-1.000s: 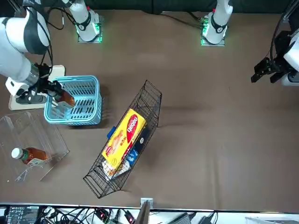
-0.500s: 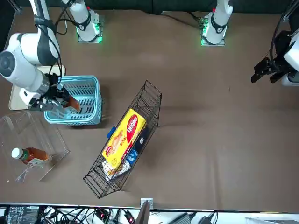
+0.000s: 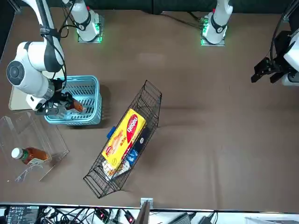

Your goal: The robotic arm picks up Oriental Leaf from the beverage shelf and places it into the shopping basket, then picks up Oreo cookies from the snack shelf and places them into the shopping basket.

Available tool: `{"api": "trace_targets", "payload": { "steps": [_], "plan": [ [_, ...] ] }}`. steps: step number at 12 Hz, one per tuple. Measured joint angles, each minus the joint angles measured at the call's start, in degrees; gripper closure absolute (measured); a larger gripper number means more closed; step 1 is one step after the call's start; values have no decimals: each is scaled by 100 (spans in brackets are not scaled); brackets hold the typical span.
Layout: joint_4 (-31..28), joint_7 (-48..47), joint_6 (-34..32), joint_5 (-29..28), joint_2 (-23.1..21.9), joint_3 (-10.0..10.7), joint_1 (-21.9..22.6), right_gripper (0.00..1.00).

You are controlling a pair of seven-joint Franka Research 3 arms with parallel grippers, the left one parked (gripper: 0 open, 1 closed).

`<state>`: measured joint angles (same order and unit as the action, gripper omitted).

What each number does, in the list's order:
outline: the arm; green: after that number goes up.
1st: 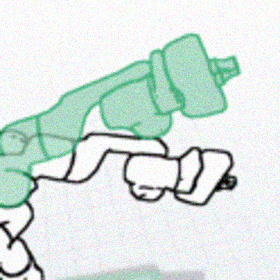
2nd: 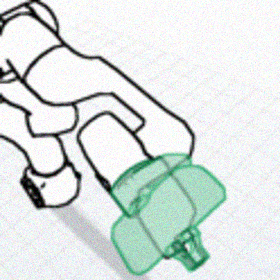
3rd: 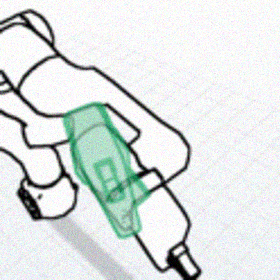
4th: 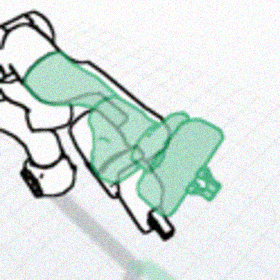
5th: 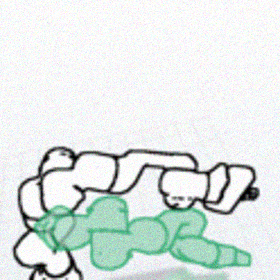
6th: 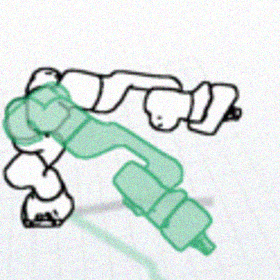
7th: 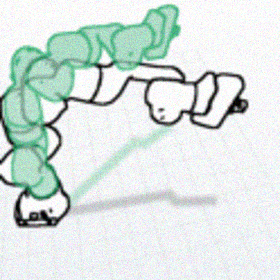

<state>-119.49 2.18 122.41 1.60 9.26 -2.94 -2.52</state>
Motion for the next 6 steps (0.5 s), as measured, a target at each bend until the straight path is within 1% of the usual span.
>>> {"api": "trace_targets", "payload": {
  "steps": [1, 3, 4, 6],
  "plan": [
    [0, -28, 0, 8, -6, 0, 5, 32],
    [11, -44, -3, 13, -8, 0, 6, 11],
    [25, -49, -3, 16, -14, 0, 6, 1],
    [154, -60, -183, 32, -146, 0, 6, 0]
  ]
}}
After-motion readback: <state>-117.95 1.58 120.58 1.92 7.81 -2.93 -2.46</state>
